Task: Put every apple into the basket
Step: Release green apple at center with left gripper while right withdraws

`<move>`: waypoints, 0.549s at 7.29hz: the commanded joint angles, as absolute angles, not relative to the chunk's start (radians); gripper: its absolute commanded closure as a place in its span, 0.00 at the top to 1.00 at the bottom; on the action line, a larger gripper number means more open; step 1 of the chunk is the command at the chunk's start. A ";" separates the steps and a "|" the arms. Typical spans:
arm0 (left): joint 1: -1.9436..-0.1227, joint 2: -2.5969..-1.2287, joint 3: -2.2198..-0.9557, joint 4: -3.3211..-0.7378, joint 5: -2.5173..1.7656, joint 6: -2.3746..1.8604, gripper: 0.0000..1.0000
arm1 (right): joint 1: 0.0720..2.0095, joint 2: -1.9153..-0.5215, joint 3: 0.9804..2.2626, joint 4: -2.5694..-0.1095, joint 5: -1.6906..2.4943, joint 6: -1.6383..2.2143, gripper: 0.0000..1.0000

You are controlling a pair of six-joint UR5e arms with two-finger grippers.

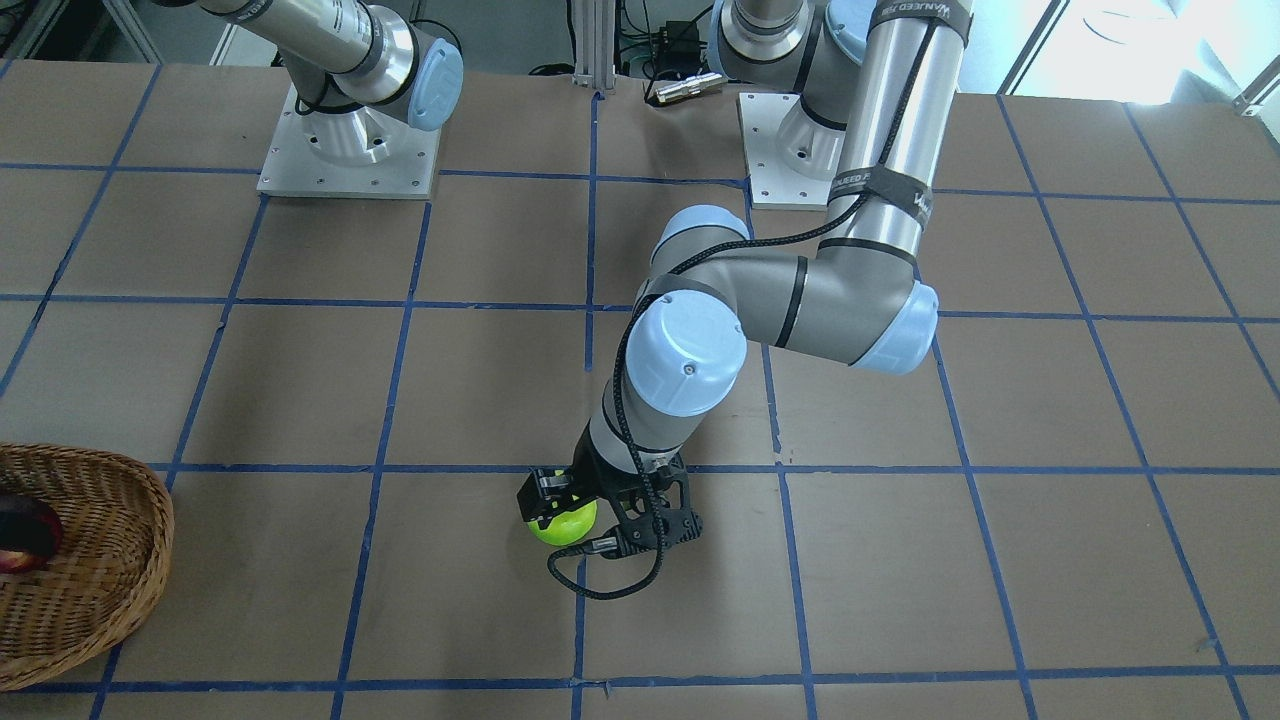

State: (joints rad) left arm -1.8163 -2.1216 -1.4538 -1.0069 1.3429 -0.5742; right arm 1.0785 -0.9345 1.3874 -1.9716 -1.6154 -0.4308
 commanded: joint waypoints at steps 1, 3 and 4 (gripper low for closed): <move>-1.706 -1.973 -1.442 -1.243 1.336 -0.406 1.00 | 1.078 -0.946 1.370 -1.948 -1.617 -0.428 1.00; -1.587 -1.820 -1.434 -1.447 1.417 -0.211 1.00 | 1.098 -1.050 1.371 -1.863 -1.605 -0.428 1.00; -1.568 -1.743 -1.434 -1.515 1.423 -0.181 1.00 | 1.123 -1.098 1.368 -1.802 -1.591 -0.428 1.00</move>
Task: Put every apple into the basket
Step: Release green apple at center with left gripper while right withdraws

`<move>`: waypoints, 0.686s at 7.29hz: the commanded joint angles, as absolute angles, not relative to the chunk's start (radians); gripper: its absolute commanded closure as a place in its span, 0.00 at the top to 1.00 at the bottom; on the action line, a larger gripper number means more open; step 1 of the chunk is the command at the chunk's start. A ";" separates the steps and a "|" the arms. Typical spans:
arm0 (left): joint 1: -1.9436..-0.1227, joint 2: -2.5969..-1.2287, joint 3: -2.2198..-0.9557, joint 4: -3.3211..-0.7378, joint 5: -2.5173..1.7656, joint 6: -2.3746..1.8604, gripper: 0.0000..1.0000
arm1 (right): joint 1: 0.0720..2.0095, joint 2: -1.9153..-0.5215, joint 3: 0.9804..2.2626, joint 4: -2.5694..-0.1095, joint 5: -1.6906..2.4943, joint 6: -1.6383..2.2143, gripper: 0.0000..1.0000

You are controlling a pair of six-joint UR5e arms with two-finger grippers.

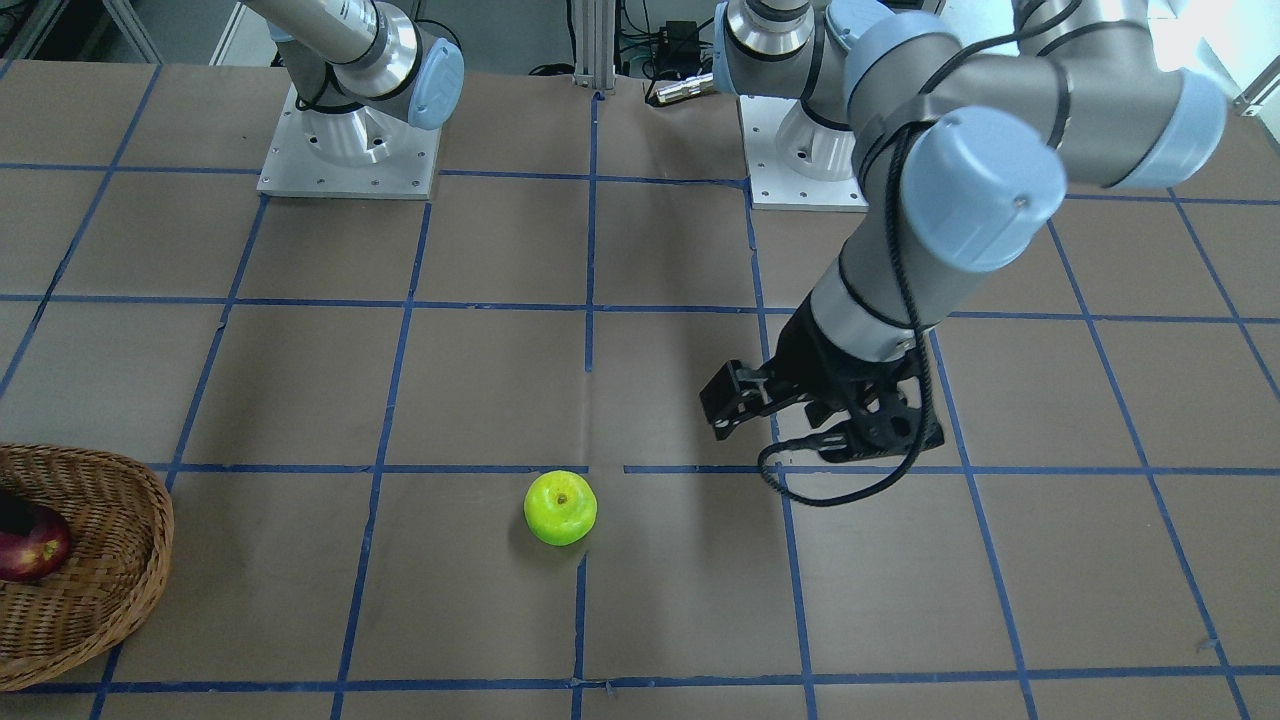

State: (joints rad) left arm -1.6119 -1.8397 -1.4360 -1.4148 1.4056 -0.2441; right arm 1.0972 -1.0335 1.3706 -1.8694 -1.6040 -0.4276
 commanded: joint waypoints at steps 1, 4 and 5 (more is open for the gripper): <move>-1.556 -1.677 -1.439 -1.557 1.472 -0.173 1.00 | 1.208 -1.138 1.370 -1.780 -1.577 -0.382 1.00; -1.552 -1.586 -1.460 -1.672 1.541 -0.153 1.00 | 1.512 -1.140 1.379 -1.762 -1.501 -0.003 1.00; -1.554 -1.563 -1.460 -1.666 1.546 -0.156 1.00 | 1.575 -1.120 1.379 -1.769 -1.468 0.164 1.00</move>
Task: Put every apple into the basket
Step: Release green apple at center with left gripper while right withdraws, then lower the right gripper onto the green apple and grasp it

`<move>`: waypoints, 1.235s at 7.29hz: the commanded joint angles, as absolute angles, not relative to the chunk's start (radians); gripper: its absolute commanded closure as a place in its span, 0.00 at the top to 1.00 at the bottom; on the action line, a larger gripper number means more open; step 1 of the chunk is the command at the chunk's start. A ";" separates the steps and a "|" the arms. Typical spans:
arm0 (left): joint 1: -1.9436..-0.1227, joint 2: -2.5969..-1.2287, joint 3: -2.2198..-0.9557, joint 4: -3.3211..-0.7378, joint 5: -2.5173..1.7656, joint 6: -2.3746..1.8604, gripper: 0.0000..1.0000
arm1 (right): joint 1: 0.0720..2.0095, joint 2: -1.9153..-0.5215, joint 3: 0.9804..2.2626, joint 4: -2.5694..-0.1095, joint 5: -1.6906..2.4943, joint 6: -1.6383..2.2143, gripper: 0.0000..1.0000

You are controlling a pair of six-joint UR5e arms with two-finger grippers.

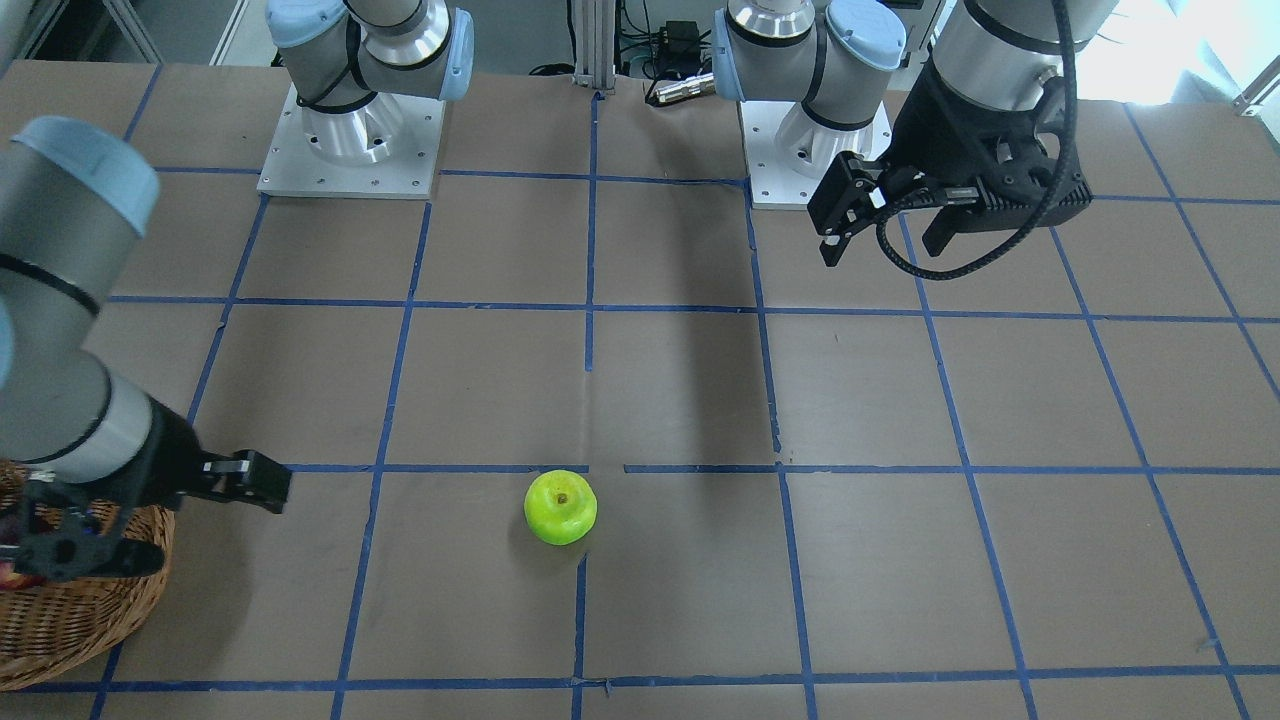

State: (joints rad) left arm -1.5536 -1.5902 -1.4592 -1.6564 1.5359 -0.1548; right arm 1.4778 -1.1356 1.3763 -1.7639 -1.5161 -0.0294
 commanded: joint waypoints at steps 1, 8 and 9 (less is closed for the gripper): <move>-1.552 -1.540 -1.445 -1.666 1.552 -0.156 1.00 | 1.638 -1.097 1.379 -1.781 -1.463 0.243 1.00; -1.486 -1.542 -1.453 -1.715 1.563 0.032 1.00 | 1.838 -0.933 1.396 -2.029 -1.470 0.554 1.00; -1.486 -1.534 -1.456 -1.712 1.563 0.037 1.00 | 1.838 -0.928 1.423 -2.039 -1.467 0.549 1.00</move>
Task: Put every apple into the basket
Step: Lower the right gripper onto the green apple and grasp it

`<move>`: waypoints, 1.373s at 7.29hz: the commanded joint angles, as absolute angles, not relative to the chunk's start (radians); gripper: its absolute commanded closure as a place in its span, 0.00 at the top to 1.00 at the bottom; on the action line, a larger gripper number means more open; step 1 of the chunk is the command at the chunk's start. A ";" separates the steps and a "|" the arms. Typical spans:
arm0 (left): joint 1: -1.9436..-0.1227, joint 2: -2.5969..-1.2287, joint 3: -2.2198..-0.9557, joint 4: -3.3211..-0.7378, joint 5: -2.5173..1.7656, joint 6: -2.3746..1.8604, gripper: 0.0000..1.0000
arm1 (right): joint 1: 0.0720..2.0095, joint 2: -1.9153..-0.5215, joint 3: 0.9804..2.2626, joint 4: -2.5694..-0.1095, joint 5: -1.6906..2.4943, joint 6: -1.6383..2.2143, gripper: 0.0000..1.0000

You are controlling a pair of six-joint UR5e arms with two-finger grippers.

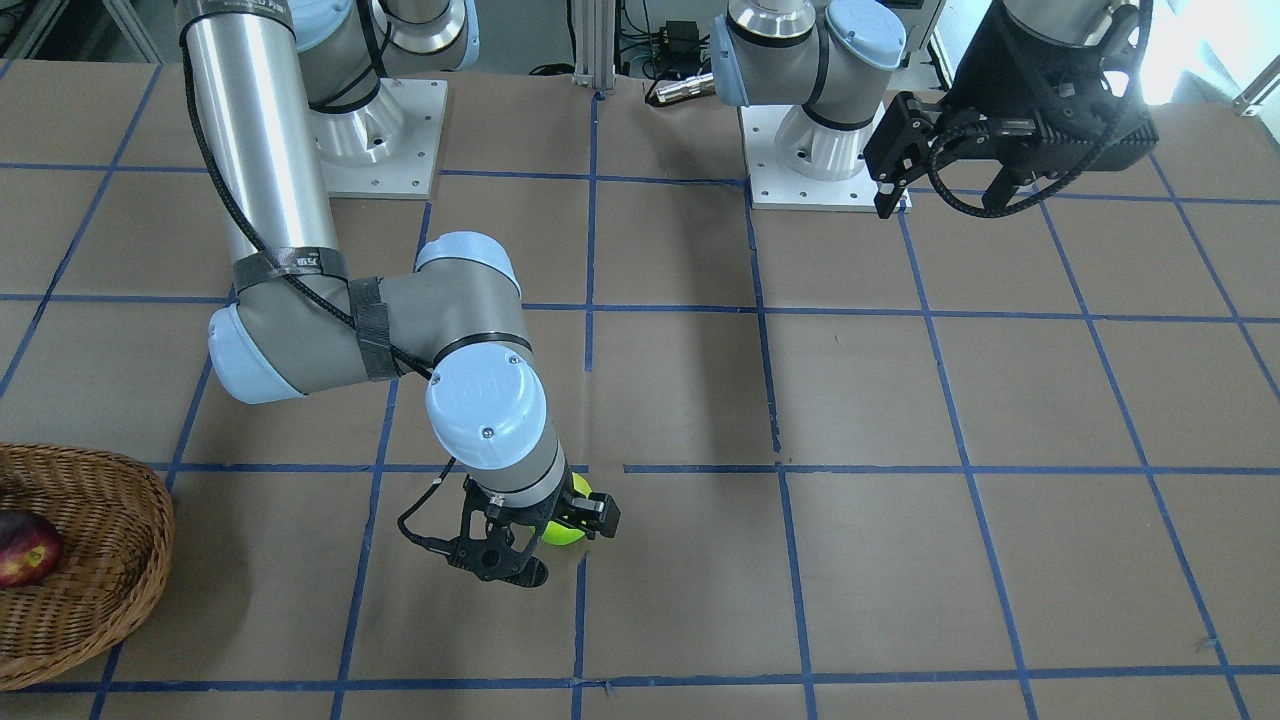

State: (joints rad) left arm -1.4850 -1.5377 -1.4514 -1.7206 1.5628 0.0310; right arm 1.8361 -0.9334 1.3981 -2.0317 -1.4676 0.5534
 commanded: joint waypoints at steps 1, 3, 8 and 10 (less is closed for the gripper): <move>-1.486 -1.543 -1.451 -1.712 1.565 0.034 1.00 | 1.838 -0.922 1.433 -2.048 -1.465 0.548 1.00; -1.486 -1.545 -1.445 -1.710 1.563 0.044 1.00 | 1.845 -0.893 1.427 -2.049 -1.462 0.551 1.00; -1.483 -1.546 -1.437 -1.723 1.578 0.043 1.00 | 1.839 -0.905 1.414 -2.034 -1.466 0.546 0.00; -1.485 -1.552 -1.437 -1.718 1.583 0.043 1.00 | 1.727 -1.006 1.378 -1.924 -1.482 0.535 0.00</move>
